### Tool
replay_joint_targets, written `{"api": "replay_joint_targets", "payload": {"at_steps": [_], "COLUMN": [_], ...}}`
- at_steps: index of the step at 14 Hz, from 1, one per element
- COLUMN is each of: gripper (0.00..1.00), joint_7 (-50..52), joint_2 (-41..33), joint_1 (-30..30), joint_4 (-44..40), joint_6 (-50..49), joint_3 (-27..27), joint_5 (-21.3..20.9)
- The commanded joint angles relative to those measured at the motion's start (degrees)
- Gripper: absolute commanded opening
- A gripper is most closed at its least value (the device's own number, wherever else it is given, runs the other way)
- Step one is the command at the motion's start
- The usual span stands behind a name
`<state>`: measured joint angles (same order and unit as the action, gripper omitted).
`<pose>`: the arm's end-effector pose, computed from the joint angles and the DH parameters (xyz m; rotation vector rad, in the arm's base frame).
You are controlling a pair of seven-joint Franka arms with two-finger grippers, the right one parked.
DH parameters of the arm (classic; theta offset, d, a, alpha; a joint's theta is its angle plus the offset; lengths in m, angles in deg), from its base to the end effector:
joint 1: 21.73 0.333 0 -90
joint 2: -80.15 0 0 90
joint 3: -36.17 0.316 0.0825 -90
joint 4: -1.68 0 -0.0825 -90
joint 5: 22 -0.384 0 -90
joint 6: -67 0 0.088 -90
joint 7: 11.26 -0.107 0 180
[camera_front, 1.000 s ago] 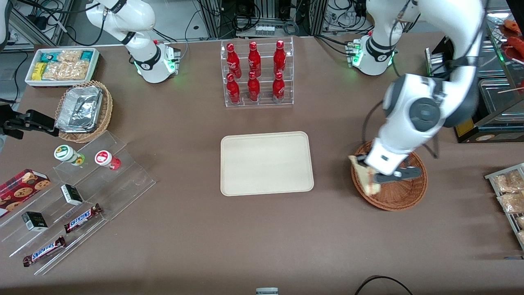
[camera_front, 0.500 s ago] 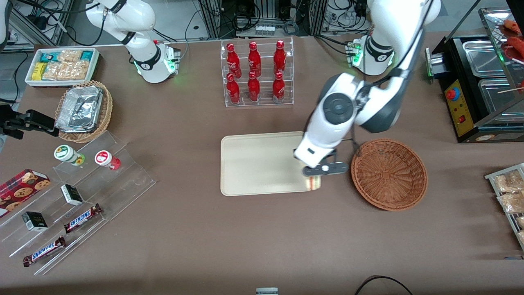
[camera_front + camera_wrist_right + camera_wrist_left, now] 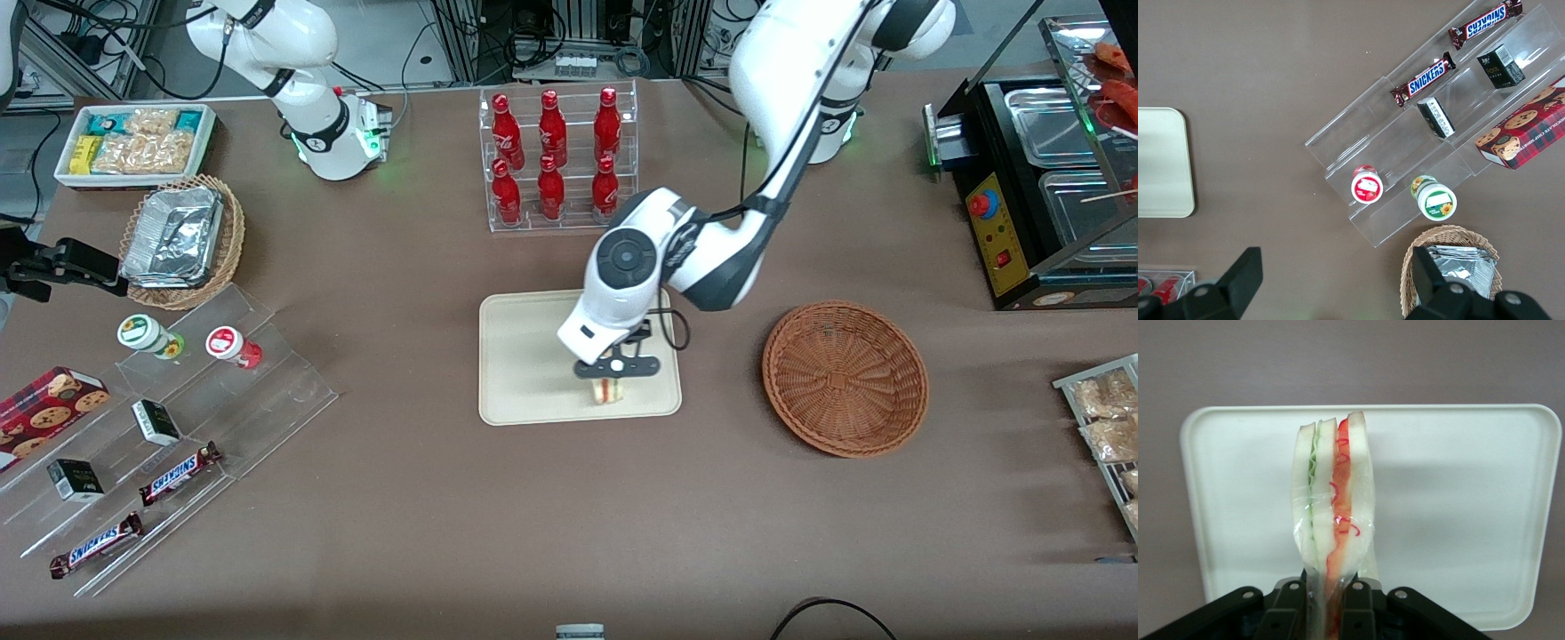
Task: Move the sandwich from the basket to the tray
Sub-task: 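Carry the held sandwich over the cream tray, then lower the sandwich onto the tray and open the left gripper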
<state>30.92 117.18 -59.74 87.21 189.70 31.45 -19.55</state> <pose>0.5288 -0.4776 0.2930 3.0741 0.0463 -0.0841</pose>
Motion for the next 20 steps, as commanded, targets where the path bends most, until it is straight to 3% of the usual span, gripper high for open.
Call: {"api": "replay_joint_targets", "payload": {"at_steps": [1, 12, 14, 15, 16, 17, 20], "gripper": [0.17, 0.18, 0.23, 0.48, 0.88, 0.99, 0.99], "joint_7": [1.3, 1.3, 1.3, 1.3, 1.2, 1.1, 1.3], "joint_2": [3.5, 5.7, 5.7, 5.8, 5.7, 5.6, 4.8], "joint_1": [-2.2, -5.4, -5.4, -5.4, -5.4, -5.6, -5.4], "joint_4": [-3.8, -2.7, -2.7, -2.7, -2.8, -2.9, -3.4], "joint_6": [1.3, -1.8, -2.1, -2.1, -2.1, -2.1, -2.3], "joint_3": [0.4, 0.4, 0.4, 0.4, 0.4, 0.4, 0.6], "joint_5": [0.5, -0.4, -0.4, -0.4, -0.5, -0.5, -0.3]}}
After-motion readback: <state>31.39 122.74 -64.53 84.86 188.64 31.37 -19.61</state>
